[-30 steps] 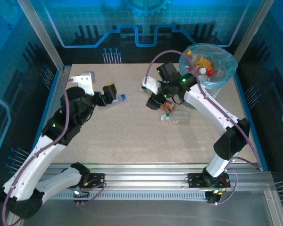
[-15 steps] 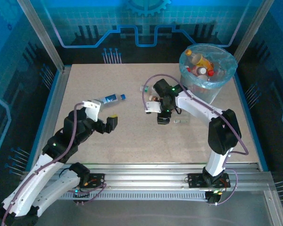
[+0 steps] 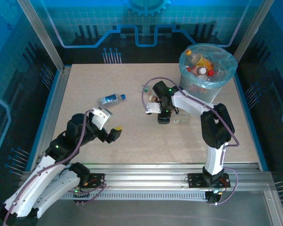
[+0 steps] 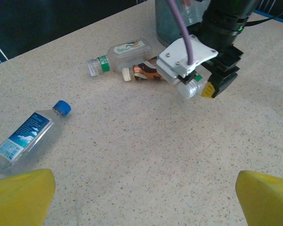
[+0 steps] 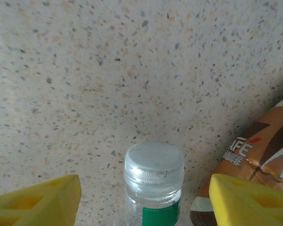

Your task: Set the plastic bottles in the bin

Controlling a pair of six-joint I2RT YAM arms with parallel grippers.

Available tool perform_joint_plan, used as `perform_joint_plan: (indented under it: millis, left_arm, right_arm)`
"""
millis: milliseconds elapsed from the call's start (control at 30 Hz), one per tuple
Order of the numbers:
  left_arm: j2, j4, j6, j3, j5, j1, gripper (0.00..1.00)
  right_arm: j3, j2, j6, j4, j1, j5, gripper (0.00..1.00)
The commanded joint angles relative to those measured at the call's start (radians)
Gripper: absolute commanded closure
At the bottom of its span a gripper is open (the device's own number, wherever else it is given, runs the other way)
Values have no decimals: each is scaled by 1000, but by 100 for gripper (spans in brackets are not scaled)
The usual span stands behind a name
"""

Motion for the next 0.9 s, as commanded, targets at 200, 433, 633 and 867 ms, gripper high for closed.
perform_joint_plan:
  millis: [200,433,633,867]
  left_arm:
    - [34,-6,74,3,64,7,1]
    - [64,2,76,19,72,7,1]
    - [59,42,89,33,84,8,1]
    - [57,70,100,32,86,7,1]
  right_arm:
    - [55,99,-12,8,-36,6,26]
    - [76,145,-15,9,-43,-9,29]
    - [105,160,0,-18,-57,-57,35]
    - [92,149,14,-20,-64,-79,41]
